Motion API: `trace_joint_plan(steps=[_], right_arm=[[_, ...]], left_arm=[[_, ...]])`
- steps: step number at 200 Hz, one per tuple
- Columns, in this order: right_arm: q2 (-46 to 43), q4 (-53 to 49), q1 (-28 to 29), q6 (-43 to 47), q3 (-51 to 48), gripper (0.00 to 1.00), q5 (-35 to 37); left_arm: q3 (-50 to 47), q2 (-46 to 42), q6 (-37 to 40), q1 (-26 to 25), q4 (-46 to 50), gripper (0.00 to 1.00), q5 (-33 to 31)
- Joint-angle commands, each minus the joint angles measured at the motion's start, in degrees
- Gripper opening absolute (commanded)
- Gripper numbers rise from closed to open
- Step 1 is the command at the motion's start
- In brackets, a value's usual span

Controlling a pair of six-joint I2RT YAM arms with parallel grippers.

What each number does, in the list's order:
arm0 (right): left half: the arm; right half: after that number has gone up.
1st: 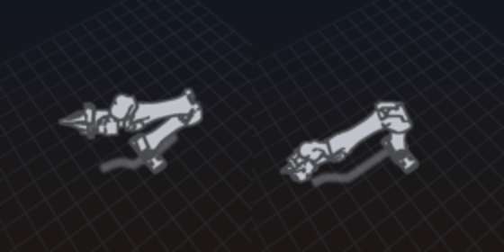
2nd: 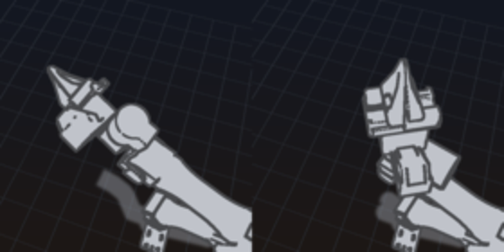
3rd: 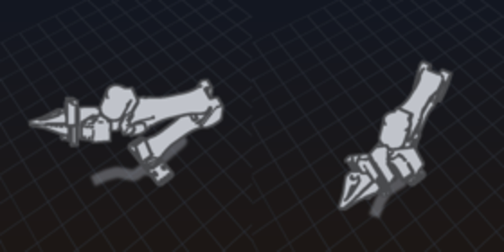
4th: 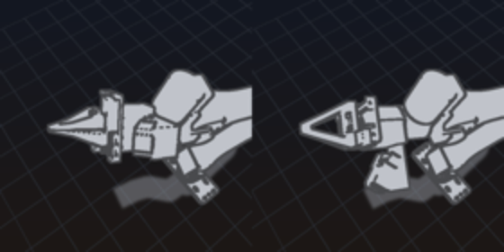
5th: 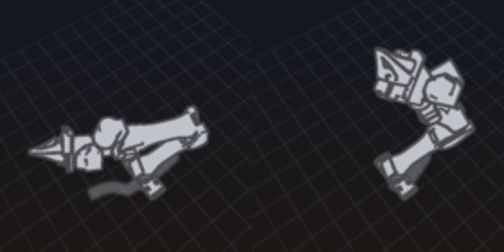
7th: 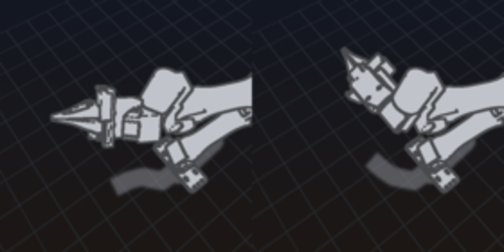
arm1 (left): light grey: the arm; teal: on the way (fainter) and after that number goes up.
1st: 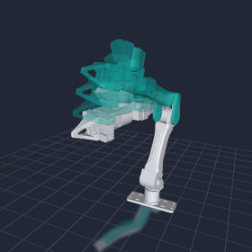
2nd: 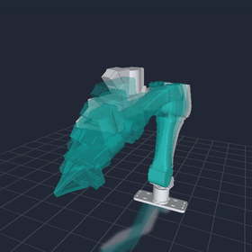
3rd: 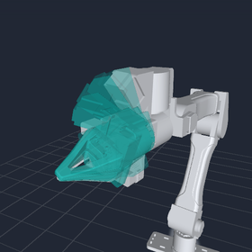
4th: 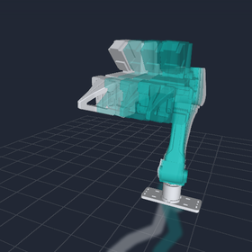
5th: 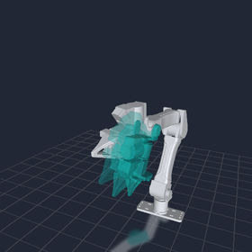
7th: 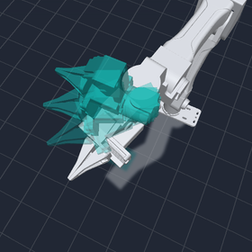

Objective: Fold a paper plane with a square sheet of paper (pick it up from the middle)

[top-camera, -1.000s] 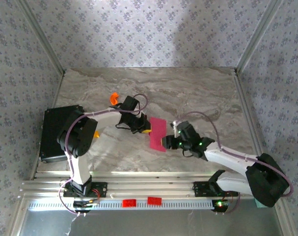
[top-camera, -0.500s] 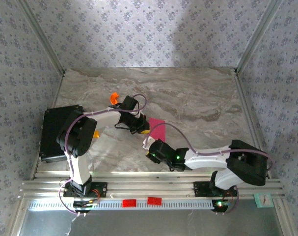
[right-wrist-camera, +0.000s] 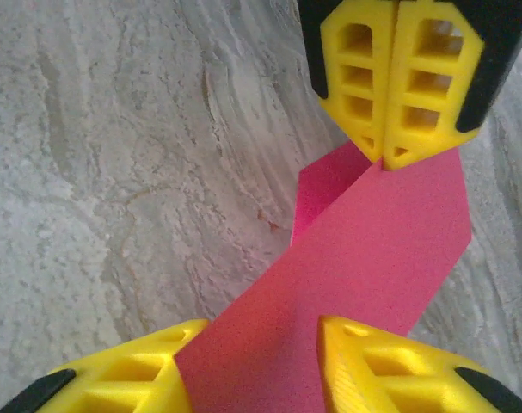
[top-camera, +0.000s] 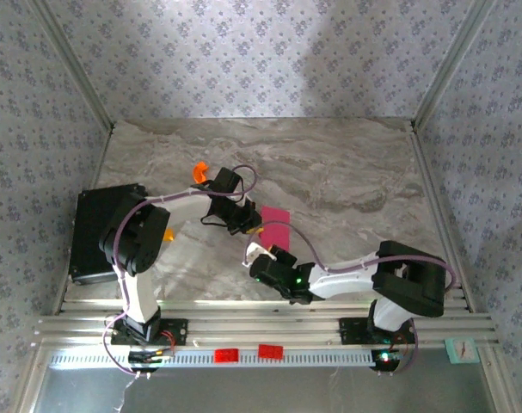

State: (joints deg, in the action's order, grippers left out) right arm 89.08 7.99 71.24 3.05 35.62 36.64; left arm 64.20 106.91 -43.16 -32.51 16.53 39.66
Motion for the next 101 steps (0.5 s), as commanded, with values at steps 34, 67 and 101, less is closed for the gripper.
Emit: trace_joint_plan(steps=[34, 67, 101], right_arm=[[-5.51, 3.74, -2.15, -2.69, -3.65, 0.33, -3.23], [-5.66, 4.8, -2.6, -2.86, -3.76, 0.29, -5.4], [-5.59, 5.9, -2.8, -3.4, -4.06, 0.25, -5.79]], left_arm=[[1.8, -1.18, 0.02, 0.1, 1.22, 0.08, 1.29], [1.8, -1.05, 0.05, 0.09, 1.25, 0.08, 1.16], [1.75, -0.9, 0.03, 0.01, 1.26, 0.08, 1.13]])
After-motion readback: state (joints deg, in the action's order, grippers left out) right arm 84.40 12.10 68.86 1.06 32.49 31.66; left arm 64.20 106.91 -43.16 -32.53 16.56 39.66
